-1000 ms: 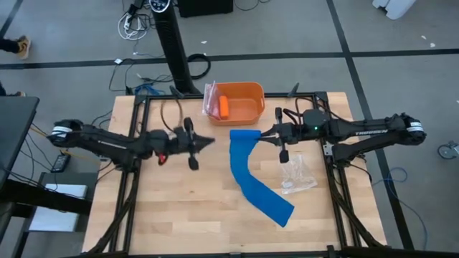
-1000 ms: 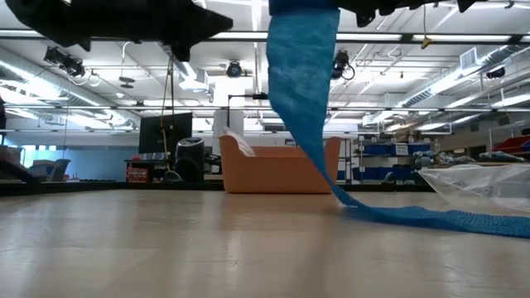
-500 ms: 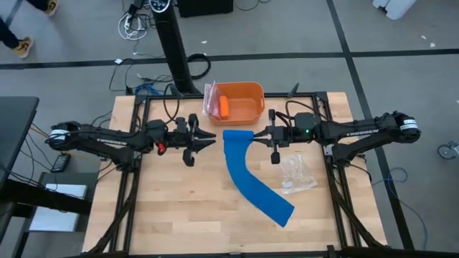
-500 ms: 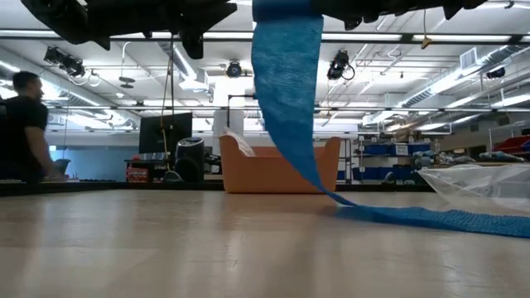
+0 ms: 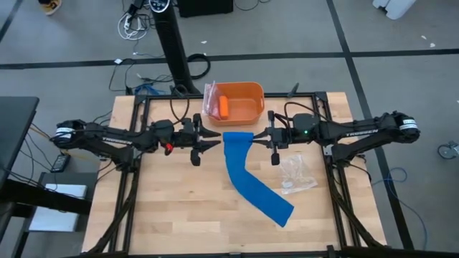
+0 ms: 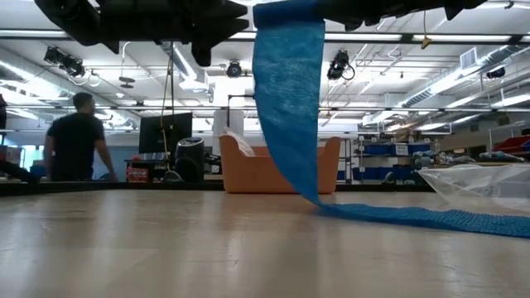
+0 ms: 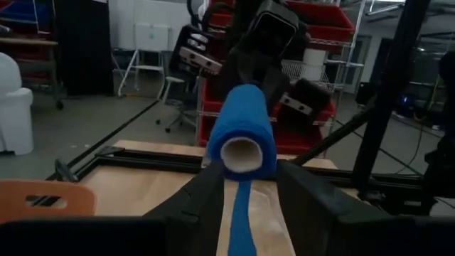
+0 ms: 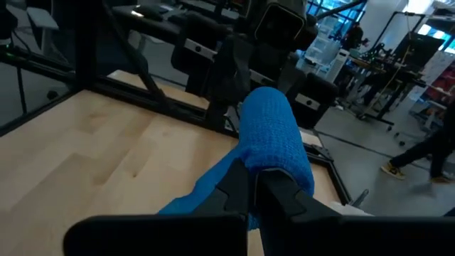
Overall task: Roll bandage
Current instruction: Roll the blue bandage
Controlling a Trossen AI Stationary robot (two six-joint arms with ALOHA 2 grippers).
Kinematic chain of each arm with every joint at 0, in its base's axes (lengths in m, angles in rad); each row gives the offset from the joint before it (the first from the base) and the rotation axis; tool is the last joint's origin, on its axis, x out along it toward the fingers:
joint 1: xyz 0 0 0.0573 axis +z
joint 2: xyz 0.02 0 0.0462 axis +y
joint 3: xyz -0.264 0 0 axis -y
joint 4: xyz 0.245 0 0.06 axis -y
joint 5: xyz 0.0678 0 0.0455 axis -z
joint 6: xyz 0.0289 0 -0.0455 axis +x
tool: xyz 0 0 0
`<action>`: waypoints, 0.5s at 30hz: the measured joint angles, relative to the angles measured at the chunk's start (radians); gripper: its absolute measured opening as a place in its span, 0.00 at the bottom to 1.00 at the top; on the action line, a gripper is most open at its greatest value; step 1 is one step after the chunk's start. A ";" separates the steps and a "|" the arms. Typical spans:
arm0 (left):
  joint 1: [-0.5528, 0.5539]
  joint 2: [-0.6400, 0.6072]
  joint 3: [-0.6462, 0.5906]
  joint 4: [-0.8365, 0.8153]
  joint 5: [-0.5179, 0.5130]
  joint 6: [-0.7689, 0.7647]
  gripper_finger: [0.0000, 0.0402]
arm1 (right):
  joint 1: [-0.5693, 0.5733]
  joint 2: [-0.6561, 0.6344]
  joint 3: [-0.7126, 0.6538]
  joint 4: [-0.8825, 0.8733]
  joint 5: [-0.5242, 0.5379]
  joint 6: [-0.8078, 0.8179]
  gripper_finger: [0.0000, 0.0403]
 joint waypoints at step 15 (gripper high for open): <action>0.000 0.008 0.016 0.002 0.020 -0.018 0.34 | 0.000 0.000 0.000 -0.002 0.000 0.001 0.02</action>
